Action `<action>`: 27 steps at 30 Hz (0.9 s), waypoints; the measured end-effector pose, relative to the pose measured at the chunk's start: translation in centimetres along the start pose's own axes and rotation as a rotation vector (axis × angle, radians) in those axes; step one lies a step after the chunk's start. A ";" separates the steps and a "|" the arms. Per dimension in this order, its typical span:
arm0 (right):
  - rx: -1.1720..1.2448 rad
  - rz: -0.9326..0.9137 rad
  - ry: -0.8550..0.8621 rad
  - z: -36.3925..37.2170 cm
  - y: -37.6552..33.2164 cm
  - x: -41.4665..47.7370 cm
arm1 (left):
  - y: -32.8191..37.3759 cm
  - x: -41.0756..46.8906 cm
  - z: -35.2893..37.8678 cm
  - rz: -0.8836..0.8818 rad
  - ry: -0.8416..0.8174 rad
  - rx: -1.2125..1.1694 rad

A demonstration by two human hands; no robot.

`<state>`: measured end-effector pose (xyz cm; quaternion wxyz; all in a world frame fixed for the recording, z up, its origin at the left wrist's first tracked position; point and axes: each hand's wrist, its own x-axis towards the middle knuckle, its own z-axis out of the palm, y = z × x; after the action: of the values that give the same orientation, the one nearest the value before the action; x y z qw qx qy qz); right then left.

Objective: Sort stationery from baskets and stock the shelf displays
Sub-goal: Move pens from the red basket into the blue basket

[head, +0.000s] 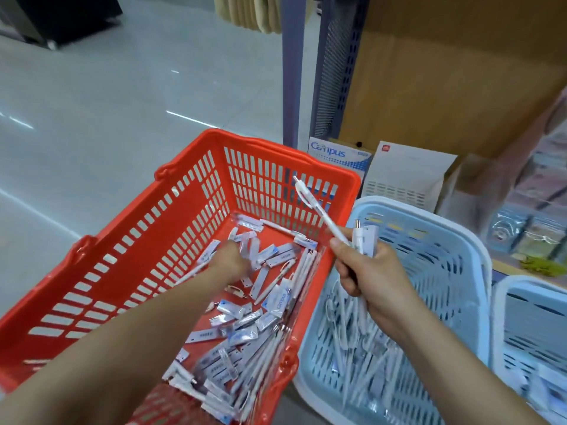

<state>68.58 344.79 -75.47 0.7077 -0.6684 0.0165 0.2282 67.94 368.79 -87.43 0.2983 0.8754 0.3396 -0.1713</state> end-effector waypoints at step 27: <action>-0.426 0.027 -0.263 -5.4 -3.9 0.1 | 14.0 -12.4 -9.0 0.812 0.164 -0.788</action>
<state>71.55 339.70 -72.44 0.5439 -0.7667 -0.1153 0.3209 69.73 360.11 -68.64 0.6167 0.7688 0.0363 0.1651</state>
